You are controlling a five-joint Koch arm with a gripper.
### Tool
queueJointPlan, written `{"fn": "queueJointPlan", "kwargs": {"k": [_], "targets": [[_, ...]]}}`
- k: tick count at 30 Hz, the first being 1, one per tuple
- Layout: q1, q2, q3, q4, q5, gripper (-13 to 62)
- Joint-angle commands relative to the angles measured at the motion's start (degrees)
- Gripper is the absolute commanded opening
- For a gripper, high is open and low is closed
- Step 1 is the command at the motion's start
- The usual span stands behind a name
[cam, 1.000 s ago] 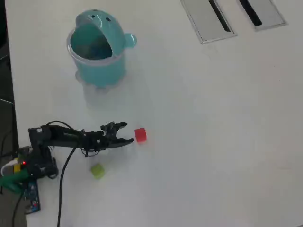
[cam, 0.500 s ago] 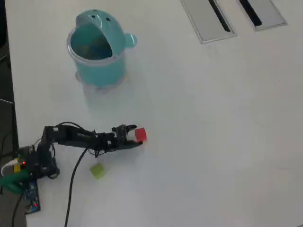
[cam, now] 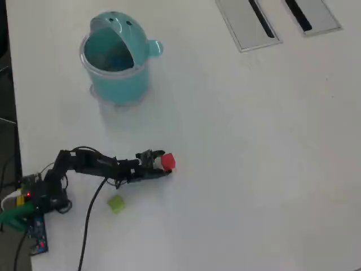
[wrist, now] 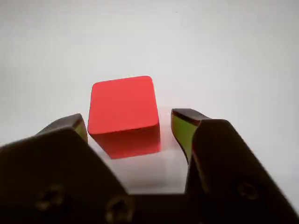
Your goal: Grasp RGB lego blocks and put them in the bin one by one.
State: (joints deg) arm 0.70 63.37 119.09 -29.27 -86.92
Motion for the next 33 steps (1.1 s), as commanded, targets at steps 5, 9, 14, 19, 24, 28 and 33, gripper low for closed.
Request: {"fn": "queueJointPlan", "kwargs": {"k": [5,9,14,19,24,28,33], "targets": [[-0.2,-0.4,-3.9,-6.6,-1.2,27.1],[-0.6,-0.9,-3.2,-10.0,-0.2,21.1],[-1.3,-0.6,-2.5,-12.4,2.3,16.3],[-1.6,1.8,-0.9,-12.9,3.0,16.3],[-1.7,5.4,1.8,-13.5,4.5,16.3],[-2.3,9.6,4.0,-13.5,5.2,16.3],[-3.9,17.0,7.5,-13.4,5.7,16.3]]}}
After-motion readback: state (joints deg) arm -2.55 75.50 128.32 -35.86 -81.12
